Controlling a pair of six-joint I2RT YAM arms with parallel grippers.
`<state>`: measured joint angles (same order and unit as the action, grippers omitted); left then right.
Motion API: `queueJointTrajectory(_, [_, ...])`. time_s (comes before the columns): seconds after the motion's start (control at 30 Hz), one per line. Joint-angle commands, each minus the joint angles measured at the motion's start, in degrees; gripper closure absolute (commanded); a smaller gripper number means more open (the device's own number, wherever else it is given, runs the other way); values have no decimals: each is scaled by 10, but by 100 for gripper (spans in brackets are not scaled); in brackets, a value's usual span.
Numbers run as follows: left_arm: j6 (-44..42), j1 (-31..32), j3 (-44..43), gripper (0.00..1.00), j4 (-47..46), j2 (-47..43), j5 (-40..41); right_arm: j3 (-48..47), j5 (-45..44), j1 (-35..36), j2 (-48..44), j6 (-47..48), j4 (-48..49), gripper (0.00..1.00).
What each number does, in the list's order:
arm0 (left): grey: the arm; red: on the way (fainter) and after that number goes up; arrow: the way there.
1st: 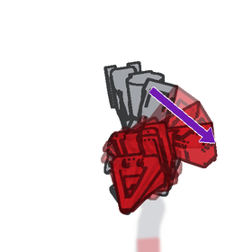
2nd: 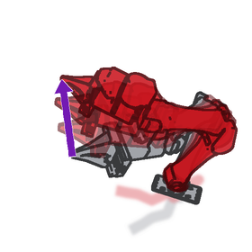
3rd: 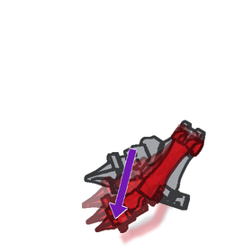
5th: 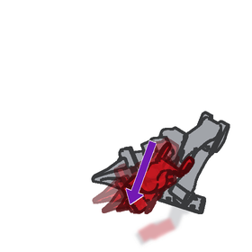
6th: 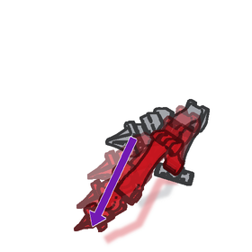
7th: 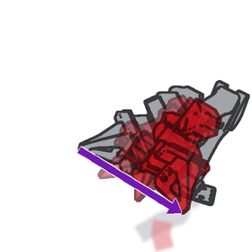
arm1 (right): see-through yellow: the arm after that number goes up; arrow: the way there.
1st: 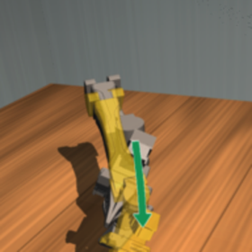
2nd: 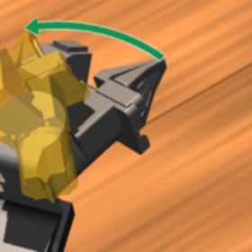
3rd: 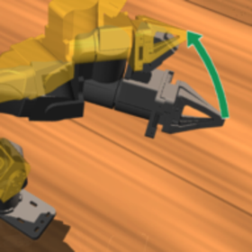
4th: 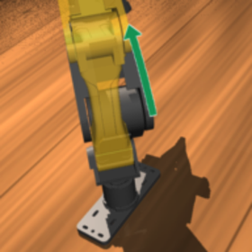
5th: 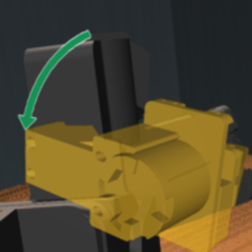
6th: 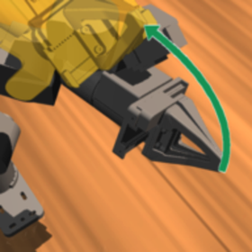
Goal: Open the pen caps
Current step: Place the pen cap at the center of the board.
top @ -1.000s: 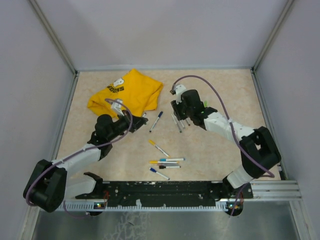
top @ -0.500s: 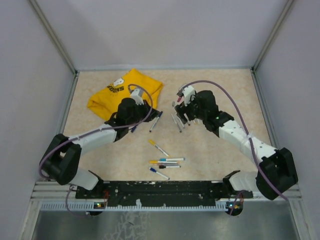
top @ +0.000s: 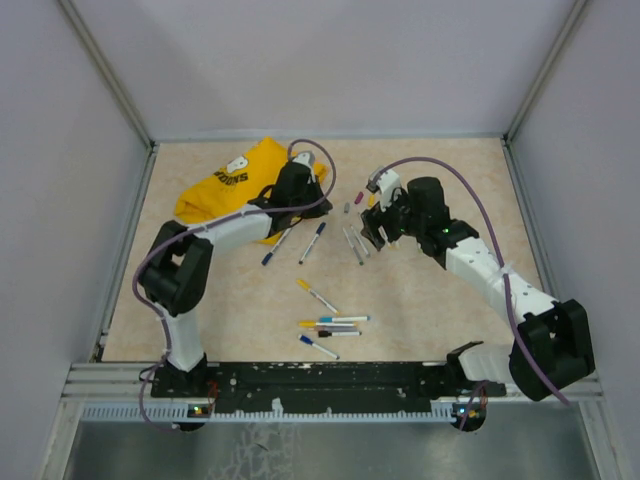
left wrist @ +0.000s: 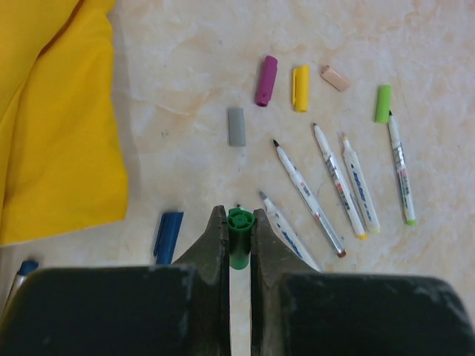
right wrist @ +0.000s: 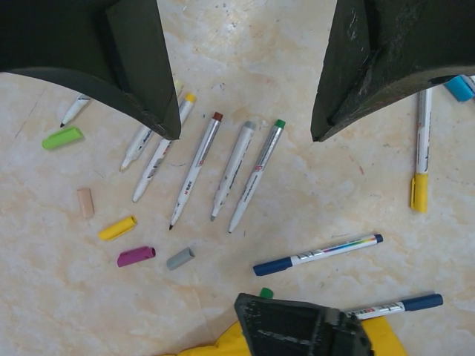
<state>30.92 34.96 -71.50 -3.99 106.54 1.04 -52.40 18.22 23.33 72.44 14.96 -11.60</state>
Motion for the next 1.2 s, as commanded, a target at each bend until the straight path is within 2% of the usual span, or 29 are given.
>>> queueJointTrajectory(0.0, [-13,1,-92,100,75,62,28,-10,13,-8,-17,4,15,29])
queueJointTrajectory(0.33, [-16,1,-209,98,117,175,22,-7,5,-11,-16,1,20,29])
queueJointTrajectory(0.43, [-17,1,-233,95,130,201,22,-7,5,-12,-16,1,21,29])
queueJointTrajectory(0.5, [-16,1,-237,88,133,209,25,-7,4,-12,-17,1,21,29])
queueJointTrajectory(0.87, [-15,0,-249,77,139,221,29,-6,2,-12,-16,-1,23,29])
queueJointTrajectory(0.97, [-14,0,-248,67,140,221,32,-6,0,-13,-16,-2,24,29])
queueJointTrajectory(1.17, [-15,0,-246,65,144,206,37,-5,-1,-13,-15,-3,24,29])
